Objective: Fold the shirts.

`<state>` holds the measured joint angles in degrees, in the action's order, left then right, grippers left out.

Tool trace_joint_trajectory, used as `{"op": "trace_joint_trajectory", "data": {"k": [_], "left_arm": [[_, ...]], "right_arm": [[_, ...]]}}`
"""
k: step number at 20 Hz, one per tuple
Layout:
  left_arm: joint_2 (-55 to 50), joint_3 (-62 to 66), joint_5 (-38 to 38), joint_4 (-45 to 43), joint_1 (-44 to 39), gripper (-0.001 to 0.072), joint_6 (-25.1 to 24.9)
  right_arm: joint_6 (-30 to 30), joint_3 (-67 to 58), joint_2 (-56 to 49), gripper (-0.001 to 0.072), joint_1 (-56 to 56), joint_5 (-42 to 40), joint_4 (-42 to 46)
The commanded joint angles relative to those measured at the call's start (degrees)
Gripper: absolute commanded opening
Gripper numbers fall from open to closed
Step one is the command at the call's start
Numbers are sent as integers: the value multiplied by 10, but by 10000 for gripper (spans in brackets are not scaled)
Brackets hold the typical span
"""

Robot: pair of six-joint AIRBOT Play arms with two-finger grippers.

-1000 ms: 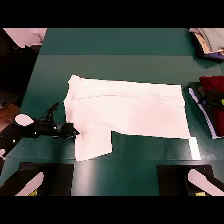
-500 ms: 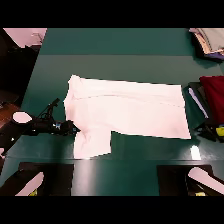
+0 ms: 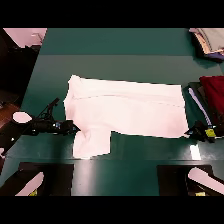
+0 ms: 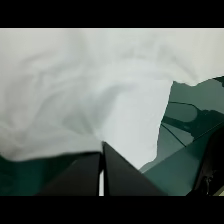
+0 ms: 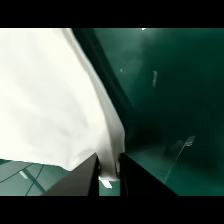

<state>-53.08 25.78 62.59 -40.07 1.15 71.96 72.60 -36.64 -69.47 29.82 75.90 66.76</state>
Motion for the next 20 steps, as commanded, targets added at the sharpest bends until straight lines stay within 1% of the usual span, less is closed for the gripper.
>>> {"op": "trace_joint_trajectory", "data": {"k": [1,2,5,6,9,11,13,14,16,18,20], "left_arm": [[0,1,13,-1,0,24,0],[0,2,24,-4,0,23,-1],[18,28,85,-43,0,22,1],[38,36,108,-57,0,22,4],[101,37,174,-120,0,23,47],[146,37,218,-126,0,23,68],[189,37,248,-113,0,24,93],[200,37,252,-98,0,24,96],[203,50,234,-83,0,24,96],[196,76,170,-84,0,24,95],[165,106,100,-85,0,24,76]], "right_arm": [[-3,3,6,34,-28,-9,5],[-7,1,18,15,-32,-9,8],[-9,-22,77,15,-35,9,13],[-9,-34,101,15,-35,26,33],[-9,-54,169,14,-35,84,104],[-10,-54,212,14,-35,128,163],[-9,-54,247,14,-35,138,185],[-9,-54,261,14,-35,133,178],[-9,-54,269,14,-35,115,125],[-9,-57,254,14,-35,94,73],[-9,-78,216,14,-37,78,31]]}}
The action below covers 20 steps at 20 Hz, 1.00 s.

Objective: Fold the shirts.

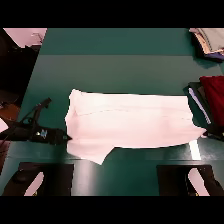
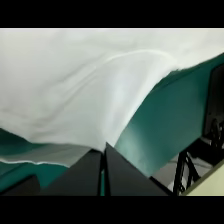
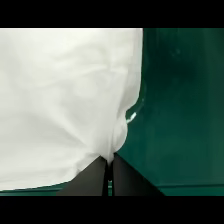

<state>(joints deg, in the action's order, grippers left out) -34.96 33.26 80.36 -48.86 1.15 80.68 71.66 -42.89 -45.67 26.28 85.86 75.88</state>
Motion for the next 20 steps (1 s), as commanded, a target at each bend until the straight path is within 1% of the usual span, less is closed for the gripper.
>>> {"op": "trace_joint_trajectory", "data": {"k": [1,5,7,10,11,14,17,18,19,20], "left_arm": [[-42,47,-111,2,0,24,-17],[-172,109,-228,2,0,24,-31],[-242,149,-252,3,0,24,-33],[-330,210,-270,4,0,25,-49],[-353,231,-278,3,0,25,-59],[-397,273,-325,4,0,25,-62],[-412,280,-369,4,0,25,-61],[-412,280,-379,5,0,74,-61],[-412,281,-388,11,0,356,-56],[-412,281,-396,20,0,660,-55]], "right_arm": [[0,-32,-43,14,-1,-27,-71],[0,-105,-138,14,-8,-54,-115],[0,-137,-186,13,-30,-61,-114],[1,-176,-255,14,-74,-87,-114],[10,-190,-279,14,-86,-98,-114],[18,-228,-338,15,-116,-117,-114],[20,-269,-381,16,-144,-138,-115],[30,-283,-392,25,-151,-151,-117],[41,-300,-401,179,-156,-165,-124],[45,-318,-409,457,-157,-178,-138]]}}
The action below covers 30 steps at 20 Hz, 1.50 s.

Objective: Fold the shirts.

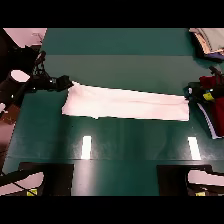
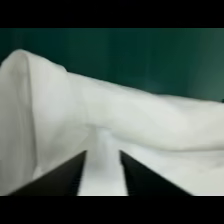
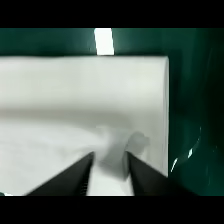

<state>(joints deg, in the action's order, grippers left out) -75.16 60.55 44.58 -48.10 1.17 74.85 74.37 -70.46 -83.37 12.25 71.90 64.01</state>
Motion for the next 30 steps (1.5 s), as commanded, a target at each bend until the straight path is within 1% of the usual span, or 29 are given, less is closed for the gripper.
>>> {"op": "trace_joint_trajectory", "data": {"k": [1,3,6,7,8,9,11,12,16,19,23,25,27,29,30], "left_arm": [[-10,10,-37,19,0,711,3],[-10,29,-7,21,0,710,3],[-10,53,81,21,0,707,1],[-10,53,103,21,0,539,1],[-10,53,119,20,0,240,-4],[-10,53,126,20,0,36,-15],[-10,53,132,21,0,32,-18],[-10,53,134,22,0,33,-18],[-10,53,139,23,0,32,-17],[-10,53,153,23,0,32,-11],[-10,53,161,21,-11,25,-11],[-10,53,158,20,-37,25,-12],[-10,53,145,20,-73,24,-8],[-10,53,127,20,-106,24,17],[-12,54,114,21,-123,24,18]], "right_arm": [[17,-59,-37,533,-16,-42,-39],[15,-92,-38,533,-12,-17,-38],[-17,-96,-38,532,22,79,-40],[-23,-83,-36,532,35,92,-40],[-27,-64,-34,532,51,93,-40],[-30,-42,-33,532,66,92,-40],[-34,7,-33,532,95,91,-41],[-50,33,-33,533,107,83,-44],[-86,103,-33,533,115,25,-46],[-126,118,-34,532,98,3,-75],[-127,117,-39,526,77,-19,-95],[-128,117,-59,490,63,-6,-110],[-143,117,-75,315,50,3,-120],[-157,117,-76,109,41,2,-120],[-158,116,-69,72,40,2,-120]]}}
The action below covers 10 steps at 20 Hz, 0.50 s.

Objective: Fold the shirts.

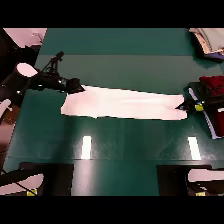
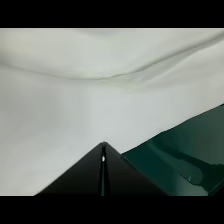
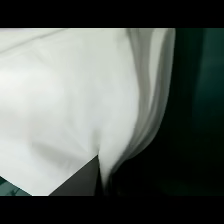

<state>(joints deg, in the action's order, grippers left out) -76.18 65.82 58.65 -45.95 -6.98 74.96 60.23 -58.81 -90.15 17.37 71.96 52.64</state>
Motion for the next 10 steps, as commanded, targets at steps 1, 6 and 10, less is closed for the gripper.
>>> {"op": "trace_joint_trajectory", "data": {"k": [1,6,10], "left_arm": [[-7,6,-35,-1,-59,24,17],[-125,129,-37,-1,-142,24,17],[-255,261,-31,1,-201,24,31]], "right_arm": [[-16,-1,9,71,-11,1,-6],[-11,-11,106,13,-13,27,-6],[61,-109,157,12,-49,102,-7]]}}
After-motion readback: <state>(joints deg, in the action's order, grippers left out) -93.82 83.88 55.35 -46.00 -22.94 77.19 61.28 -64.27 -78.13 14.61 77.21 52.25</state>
